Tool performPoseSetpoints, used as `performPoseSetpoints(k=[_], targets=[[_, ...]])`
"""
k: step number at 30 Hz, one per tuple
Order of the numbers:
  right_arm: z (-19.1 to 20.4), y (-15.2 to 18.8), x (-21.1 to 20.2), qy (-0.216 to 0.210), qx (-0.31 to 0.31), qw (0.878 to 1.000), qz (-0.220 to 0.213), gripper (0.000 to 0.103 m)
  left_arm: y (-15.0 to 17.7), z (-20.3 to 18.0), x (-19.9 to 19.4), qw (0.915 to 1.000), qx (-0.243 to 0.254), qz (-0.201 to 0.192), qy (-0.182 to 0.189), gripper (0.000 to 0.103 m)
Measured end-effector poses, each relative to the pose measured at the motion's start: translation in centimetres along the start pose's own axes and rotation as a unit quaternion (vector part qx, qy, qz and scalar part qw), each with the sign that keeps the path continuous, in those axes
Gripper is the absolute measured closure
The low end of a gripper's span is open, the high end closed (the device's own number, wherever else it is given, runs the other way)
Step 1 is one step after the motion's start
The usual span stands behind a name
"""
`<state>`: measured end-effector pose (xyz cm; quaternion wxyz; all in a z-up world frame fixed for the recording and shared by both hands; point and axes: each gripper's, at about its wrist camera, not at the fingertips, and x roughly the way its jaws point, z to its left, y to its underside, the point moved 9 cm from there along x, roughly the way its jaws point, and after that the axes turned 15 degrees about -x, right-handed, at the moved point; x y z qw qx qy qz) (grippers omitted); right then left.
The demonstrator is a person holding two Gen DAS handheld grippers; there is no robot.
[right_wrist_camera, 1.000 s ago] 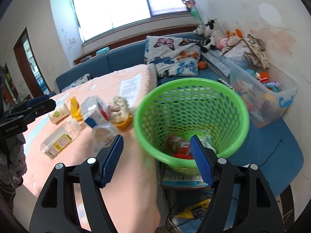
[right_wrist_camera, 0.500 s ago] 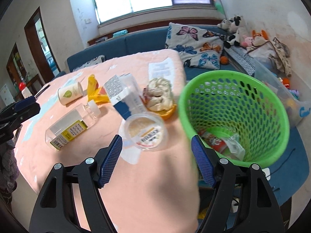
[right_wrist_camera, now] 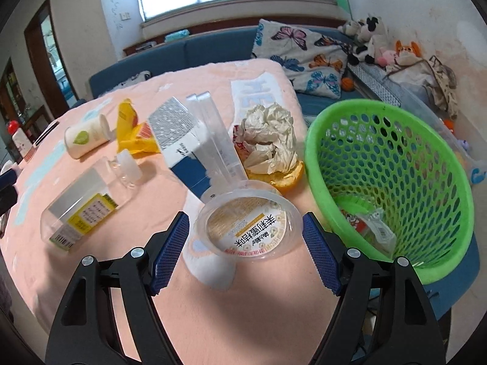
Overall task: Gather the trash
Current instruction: 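Move both tools back over the table, then grasp the clear plastic bottle with the left tool while the right tool grasps the clear lidded tub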
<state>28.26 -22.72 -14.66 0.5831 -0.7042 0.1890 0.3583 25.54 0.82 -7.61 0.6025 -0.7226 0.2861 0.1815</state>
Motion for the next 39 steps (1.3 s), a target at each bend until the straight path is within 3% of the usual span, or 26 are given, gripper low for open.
performPoseSetpoints(k=[15,26,39], targets=[[0.1,0.4,0.5,0.002,-0.02,1.0,0.004,0.033,1.1,-1.5,3.5,0.9982,0.039,0.044,0.014,0.031],[0.0,0.4,-2.2,-0.02,-0.017,1.0,-0.013,0.033,1.4,-3.1,8.1,0.9905,0.106,0.086,-0.014,0.028],[0.7,0.9,-4.2,-0.033,-0.01,0.999,-0.025,0.033,2.2,-2.9,11.1,0.9845,0.122,0.124,-0.021,0.029]])
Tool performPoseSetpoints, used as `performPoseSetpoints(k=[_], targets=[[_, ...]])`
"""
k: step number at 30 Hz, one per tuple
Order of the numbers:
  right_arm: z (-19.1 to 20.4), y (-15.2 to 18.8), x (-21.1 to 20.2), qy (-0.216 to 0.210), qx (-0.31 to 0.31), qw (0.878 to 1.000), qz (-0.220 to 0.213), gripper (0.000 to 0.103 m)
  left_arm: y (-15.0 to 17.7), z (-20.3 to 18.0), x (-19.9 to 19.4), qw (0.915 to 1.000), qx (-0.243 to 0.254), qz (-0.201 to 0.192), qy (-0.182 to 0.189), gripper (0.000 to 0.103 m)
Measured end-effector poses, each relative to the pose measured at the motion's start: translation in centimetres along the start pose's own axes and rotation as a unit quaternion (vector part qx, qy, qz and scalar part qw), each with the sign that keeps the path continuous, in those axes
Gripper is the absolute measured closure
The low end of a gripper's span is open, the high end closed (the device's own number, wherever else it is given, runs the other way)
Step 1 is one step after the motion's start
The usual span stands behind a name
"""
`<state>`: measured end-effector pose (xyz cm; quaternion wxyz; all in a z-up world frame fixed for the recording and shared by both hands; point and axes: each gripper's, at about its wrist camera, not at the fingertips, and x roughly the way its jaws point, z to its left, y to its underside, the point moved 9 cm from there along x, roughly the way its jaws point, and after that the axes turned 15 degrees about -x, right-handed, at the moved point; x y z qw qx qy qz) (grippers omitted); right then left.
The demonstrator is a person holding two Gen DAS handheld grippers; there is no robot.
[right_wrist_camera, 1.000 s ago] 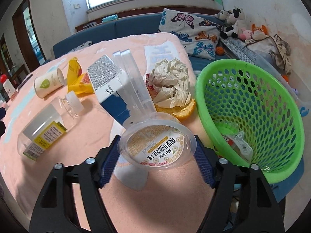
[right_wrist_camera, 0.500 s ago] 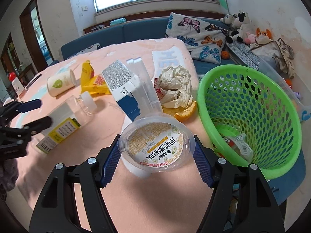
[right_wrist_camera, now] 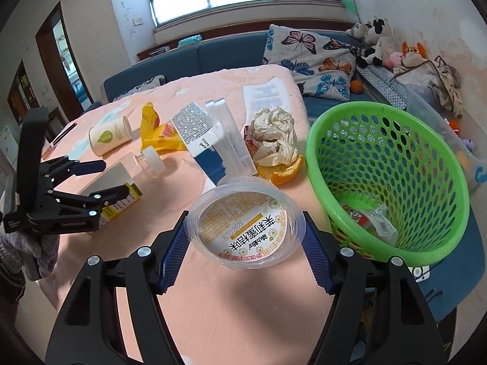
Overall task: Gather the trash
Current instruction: 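Grasp the clear plastic bottle with the left tool while the right tool grasps the clear lidded tub, then carry the lidded tub into the green basket and open the right tool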
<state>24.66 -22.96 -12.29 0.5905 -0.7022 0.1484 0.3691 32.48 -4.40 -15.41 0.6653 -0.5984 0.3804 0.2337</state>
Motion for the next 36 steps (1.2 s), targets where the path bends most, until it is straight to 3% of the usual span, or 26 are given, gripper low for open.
performPoseSetpoints(k=[5,13,23,36], targets=[[-0.1,0.1,-0.2,0.001,0.0,1.0,0.002,0.033,0.3,-0.7,0.2,0.9999,0.009,0.005,0.014,0.043],[-0.4,0.2,-0.9,0.003,0.004,1.0,-0.004,0.033,0.3,-1.0,-0.3,0.9998,0.016,-0.011,0.004,0.045],[-2.1,0.0,-1.9,0.011,0.023,1.0,-0.013,0.033,0.3,-1.1,-3.5,0.9987,-0.012,-0.041,0.027,0.046],[-10.5,0.6,-2.8,0.067,0.065,0.996,-0.002,0.033,-1.7,-2.3,-8.8,0.9949,-0.015,-0.082,0.057,0.046]])
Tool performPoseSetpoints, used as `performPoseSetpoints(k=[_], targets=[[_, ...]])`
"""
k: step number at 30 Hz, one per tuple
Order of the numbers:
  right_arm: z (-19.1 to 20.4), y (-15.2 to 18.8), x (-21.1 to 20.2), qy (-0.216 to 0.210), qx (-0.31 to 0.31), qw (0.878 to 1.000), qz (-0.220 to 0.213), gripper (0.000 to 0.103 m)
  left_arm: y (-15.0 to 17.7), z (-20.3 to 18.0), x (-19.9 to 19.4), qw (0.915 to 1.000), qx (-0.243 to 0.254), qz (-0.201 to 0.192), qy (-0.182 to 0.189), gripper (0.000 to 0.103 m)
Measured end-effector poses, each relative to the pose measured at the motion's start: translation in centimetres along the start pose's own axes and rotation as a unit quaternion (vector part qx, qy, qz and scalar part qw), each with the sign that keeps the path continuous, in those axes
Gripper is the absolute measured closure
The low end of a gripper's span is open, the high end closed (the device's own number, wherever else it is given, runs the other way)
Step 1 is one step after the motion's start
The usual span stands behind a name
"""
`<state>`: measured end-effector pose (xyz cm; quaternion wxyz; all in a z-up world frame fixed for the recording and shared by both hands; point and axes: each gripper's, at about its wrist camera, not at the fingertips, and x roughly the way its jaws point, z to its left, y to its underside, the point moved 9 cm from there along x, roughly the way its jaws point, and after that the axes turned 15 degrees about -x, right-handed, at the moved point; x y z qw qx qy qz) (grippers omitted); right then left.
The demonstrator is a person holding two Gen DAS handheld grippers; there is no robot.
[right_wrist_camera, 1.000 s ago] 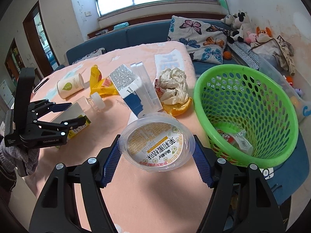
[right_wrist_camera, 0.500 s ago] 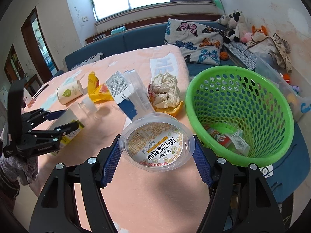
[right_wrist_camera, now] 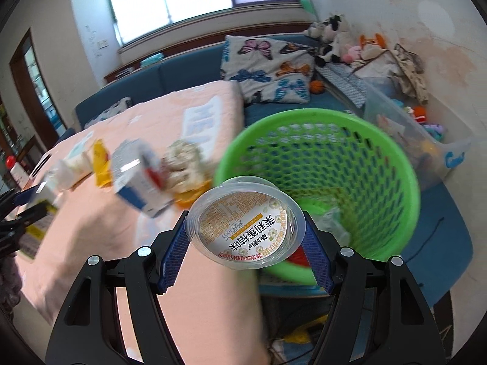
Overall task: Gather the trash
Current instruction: 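Carry the lidded tub into the green basket and open the right tool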
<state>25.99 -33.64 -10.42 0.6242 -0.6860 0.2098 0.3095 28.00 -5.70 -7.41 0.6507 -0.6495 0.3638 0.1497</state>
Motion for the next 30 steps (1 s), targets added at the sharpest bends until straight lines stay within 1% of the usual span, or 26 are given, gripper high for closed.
performPoseSetpoints(k=[7,12,16,22,30], targets=[[-5.1,0.2,1.4,0.032,0.023,0.999,0.015,0.033,-1.7,-2.5,-0.4,0.9997,0.01,-0.01,0.019,0.046],[-7.5,0.3,2.7,0.04,0.037,0.998,0.023,0.032,-2.8,-4.3,0.2,0.9993,0.019,-0.011,0.031,0.046],[-8.7,0.8,3.2,0.041,0.046,0.998,0.026,0.031,-3.6,-6.2,0.9,0.9988,0.029,-0.009,0.038,0.046],[-9.5,1.2,3.0,0.041,0.05,0.998,0.02,0.029,-5.0,-9.4,2.2,0.9978,0.043,-0.006,0.05,0.046],[-11.0,2.0,0.6,0.04,0.061,0.997,0.0,0.029,-6.5,-14.6,4.4,0.9953,0.066,0.002,0.072,0.046]])
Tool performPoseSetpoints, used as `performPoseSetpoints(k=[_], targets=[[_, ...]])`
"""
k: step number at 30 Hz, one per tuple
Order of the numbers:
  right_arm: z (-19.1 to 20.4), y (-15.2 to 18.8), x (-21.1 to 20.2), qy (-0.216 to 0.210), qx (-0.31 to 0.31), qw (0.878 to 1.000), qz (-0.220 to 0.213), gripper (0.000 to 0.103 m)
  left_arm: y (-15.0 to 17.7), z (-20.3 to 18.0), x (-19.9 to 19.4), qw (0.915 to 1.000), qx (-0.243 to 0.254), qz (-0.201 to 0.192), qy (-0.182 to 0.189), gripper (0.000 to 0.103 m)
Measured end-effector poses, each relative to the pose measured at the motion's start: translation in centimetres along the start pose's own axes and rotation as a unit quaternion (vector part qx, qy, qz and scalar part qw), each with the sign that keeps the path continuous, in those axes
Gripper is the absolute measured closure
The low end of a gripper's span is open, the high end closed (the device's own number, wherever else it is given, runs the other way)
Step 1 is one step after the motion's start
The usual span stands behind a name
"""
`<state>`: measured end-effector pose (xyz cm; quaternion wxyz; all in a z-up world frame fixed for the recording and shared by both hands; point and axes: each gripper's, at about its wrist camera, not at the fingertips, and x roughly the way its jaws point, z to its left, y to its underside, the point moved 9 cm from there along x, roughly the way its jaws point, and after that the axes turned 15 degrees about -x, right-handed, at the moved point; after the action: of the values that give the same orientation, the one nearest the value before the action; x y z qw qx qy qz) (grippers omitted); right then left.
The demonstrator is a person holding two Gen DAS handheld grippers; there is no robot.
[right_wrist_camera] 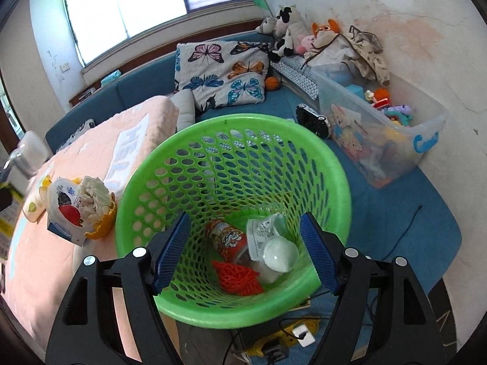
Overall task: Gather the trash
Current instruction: 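Carry the clear bottle over the green basket and open the left tool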
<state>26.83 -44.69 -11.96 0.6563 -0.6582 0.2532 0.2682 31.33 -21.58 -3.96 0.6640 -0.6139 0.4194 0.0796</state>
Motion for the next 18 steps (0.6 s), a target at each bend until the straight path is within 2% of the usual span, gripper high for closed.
performPoseSetpoints(k=[11,18], targets=[[-2.5,2.4,-2.8,0.003,0.028,1.0,-0.01,0.029,-0.8,-5.8,5.7,0.9987,0.027,0.037,0.02,0.046],[-3.0,3.7,-3.2,0.009,0.031,0.999,-0.006,0.029,-0.2,-8.3,9.5,0.9965,0.047,0.066,0.018,0.046]])
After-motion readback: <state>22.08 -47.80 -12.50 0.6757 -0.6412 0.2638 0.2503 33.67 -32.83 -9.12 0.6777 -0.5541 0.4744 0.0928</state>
